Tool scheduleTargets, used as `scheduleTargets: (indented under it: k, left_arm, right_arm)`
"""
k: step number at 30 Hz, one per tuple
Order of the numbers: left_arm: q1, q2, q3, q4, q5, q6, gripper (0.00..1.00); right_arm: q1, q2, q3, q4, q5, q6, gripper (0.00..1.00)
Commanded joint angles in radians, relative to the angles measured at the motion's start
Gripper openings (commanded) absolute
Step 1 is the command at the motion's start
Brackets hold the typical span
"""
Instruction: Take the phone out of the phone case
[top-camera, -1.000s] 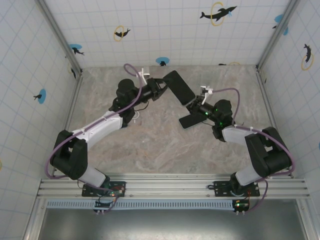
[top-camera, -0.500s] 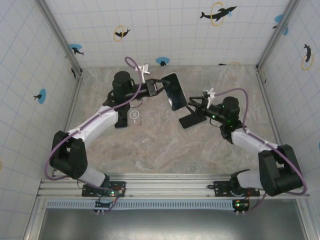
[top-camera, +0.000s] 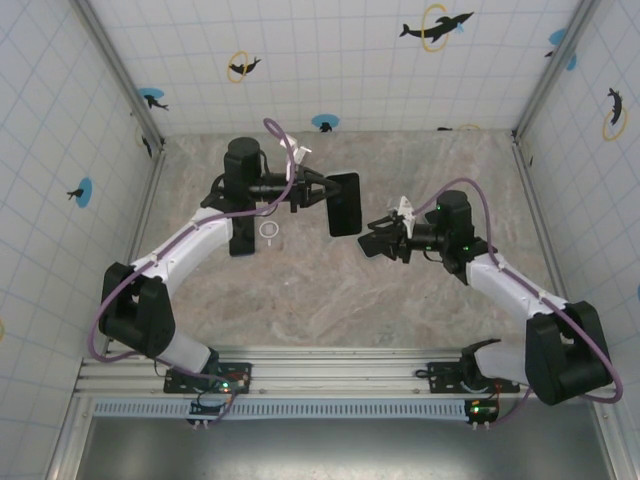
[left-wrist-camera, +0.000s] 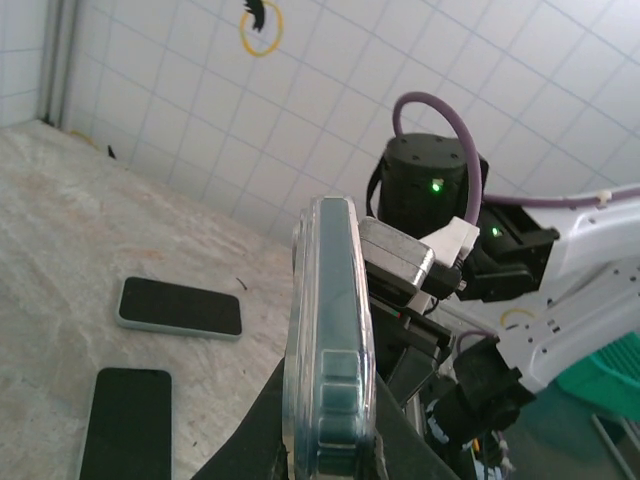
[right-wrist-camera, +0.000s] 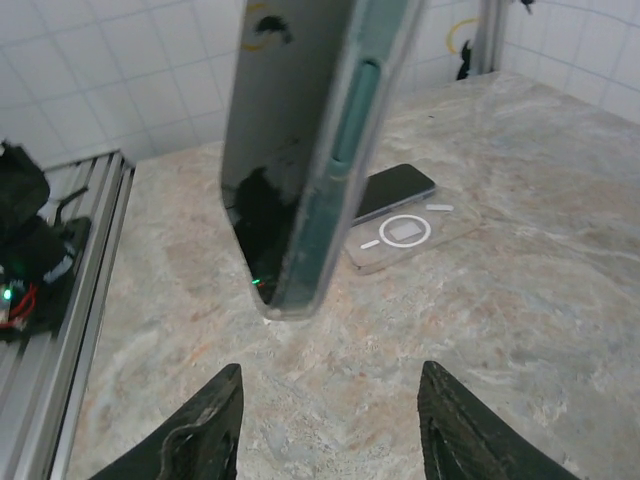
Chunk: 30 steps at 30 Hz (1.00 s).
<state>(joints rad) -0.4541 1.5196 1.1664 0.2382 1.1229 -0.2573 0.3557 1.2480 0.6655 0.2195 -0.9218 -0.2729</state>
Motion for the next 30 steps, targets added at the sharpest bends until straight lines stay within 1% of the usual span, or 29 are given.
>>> scheduleTargets:
  k: [1,4,12,18,23,26,30]
  left_arm:
    - [0.006,-0.003,0.039,0.022,0.090,0.086,0.04]
    - [0.006,-0.001,0.036,0.022,0.098,0.081,0.04]
    - [0.006,-0.007,0.028,0.030,0.107,0.076,0.03]
    - [0.006,-0.006,0.018,0.029,0.111,0.073,0.02]
    - [0.007,-0.004,0.010,0.036,0.109,0.067,0.02]
    - [0.006,-0.001,0.012,0.042,0.111,0.060,0.02]
    - [0.006,0.001,0.013,0.043,0.119,0.053,0.01]
  right_arm:
    - [0.026,0.019,0.073,-0.076,-0.037,-0.102,0.46]
    - [0.041,0.047,0.104,-0.090,-0.046,-0.117,0.39]
    - [0.073,0.091,0.142,-0.136,-0.052,-0.157,0.28]
    - [0.085,0.094,0.151,-0.108,-0.052,-0.136,0.23]
    - [0.088,0.109,0.161,-0.097,-0.064,-0.122,0.23]
    - [0.090,0.119,0.170,-0.103,-0.062,-0.124,0.19]
    - [0.091,0.127,0.182,-0.112,-0.054,-0.134,0.16]
